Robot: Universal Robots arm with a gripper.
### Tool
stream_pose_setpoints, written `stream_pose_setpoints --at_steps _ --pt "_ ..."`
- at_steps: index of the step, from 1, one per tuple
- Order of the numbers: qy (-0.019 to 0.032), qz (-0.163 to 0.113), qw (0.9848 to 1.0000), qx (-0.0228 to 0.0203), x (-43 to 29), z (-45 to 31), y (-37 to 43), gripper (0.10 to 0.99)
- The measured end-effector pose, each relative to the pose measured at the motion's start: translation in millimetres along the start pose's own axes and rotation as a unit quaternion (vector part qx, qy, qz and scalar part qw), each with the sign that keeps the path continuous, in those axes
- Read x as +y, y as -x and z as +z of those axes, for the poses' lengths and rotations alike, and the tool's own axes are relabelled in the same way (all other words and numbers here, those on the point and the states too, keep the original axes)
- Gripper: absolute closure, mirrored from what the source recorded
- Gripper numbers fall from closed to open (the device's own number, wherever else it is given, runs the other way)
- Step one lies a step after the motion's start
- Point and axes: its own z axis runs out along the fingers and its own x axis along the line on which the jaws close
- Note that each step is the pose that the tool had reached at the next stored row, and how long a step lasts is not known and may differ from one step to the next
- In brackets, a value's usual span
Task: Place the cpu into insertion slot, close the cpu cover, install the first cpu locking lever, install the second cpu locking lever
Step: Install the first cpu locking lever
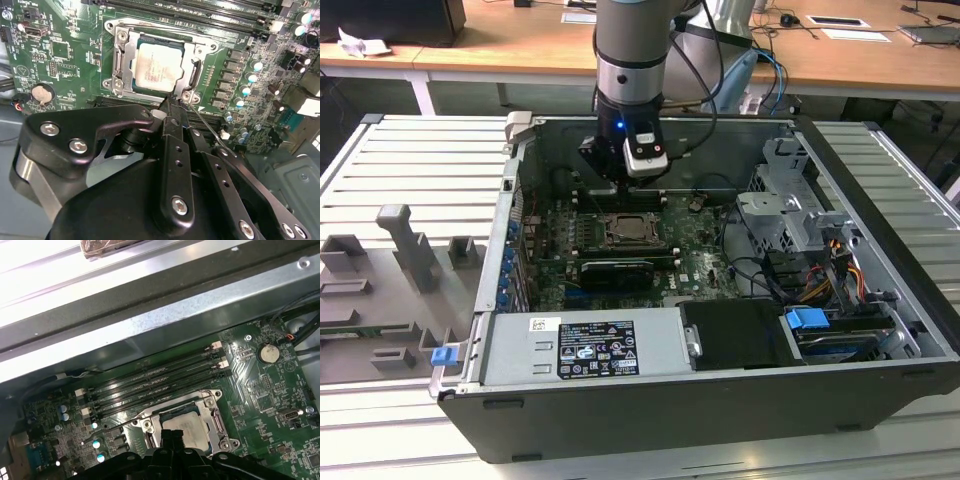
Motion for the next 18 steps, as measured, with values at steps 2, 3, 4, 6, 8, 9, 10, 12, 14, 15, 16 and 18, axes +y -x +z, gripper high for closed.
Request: stream_pose_setpoints --at_steps 2,3,4,6,8,9,10,12,14,15,16,18 --pt "-0.0001 -0.004 1.0000 0.0003 0.6 0.1 -0.2 0.980" --pt "-0.0001 -0.006 1.0000 0.0004 0.8 0.1 -0.3 0.980" --pt "-0.0002 -0.007 1.0000 0.0004 0.9 0.0 -0.3 0.980" --pt "-0.0002 -0.010 1.0000 0.0006 1.1 0.0 -0.4 0.980" --pt "-0.0002 -0.015 0.9999 0.0010 1.3 -0.2 -0.5 0.980" --pt "-0.0003 -0.017 0.9999 0.0011 1.3 -0.4 -0.5 0.980" --pt "-0.0004 -0.019 0.9998 0.0013 1.3 -0.6 -0.5 0.980" --pt "-0.0005 -0.024 0.9997 0.0017 1.3 -1.1 -0.5 0.980" --pt "-0.0006 -0.030 0.9995 0.0021 1.4 -2.2 -0.5 0.980" --pt "-0.0006 -0.033 0.9995 0.0023 1.5 -2.8 -0.5 0.980" --pt "-0.0007 -0.035 0.9994 0.0024 1.6 -3.9 -0.5 0.980" --pt "-0.0012 -0.038 0.9993 0.0025 2.0 -6.3 -0.6 0.980"
